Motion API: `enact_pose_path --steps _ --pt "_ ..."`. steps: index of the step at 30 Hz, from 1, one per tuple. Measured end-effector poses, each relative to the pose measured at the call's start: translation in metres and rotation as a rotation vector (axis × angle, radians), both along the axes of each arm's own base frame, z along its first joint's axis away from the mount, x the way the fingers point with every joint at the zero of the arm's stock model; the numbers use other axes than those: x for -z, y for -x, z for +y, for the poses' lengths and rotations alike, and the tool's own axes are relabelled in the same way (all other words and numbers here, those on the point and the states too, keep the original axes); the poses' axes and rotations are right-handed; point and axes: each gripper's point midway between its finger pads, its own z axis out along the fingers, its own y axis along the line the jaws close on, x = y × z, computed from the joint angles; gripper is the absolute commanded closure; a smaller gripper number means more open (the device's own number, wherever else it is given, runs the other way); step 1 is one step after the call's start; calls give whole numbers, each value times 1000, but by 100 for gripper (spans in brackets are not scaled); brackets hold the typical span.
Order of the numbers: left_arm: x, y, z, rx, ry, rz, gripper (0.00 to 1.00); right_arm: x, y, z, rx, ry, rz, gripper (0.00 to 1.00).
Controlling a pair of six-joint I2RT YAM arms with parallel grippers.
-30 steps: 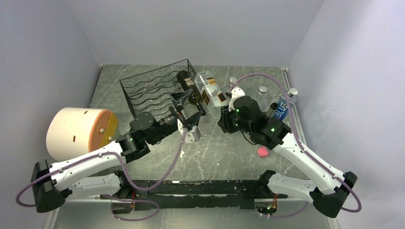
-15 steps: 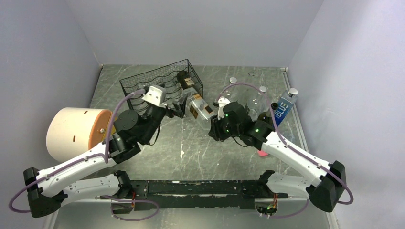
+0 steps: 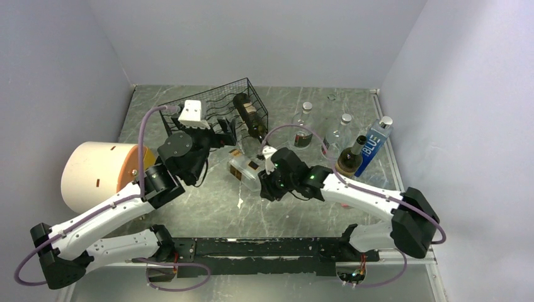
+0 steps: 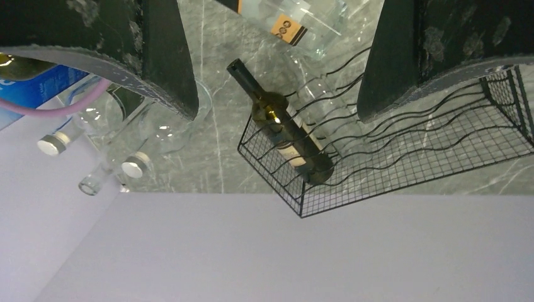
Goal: Put the wine bottle on the wine rack
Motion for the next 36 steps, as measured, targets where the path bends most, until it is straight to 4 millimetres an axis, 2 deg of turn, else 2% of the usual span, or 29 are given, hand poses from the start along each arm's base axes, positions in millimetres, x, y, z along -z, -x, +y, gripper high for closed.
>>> enact_pose_path --steps 4,14,19,26,33,36 --pt "9 -3 6 -23 0 33 1 15 1 12 -31 23 -2 100" --pt "16 -8 17 -55 -12 59 1 43 -14 33 -12 50 -12 100" --pt "9 -3 24 -56 9 41 1 41 -23 52 -12 28 -37 100" --pt "1 2 30 -57 32 22 1 30 -35 66 9 -20 -69 100" --pt "2 1 29 -53 23 16 1 38 -41 73 29 -6 -65 100" --pt "8 0 27 -52 13 23 1 41 -43 73 38 1 -72 100"
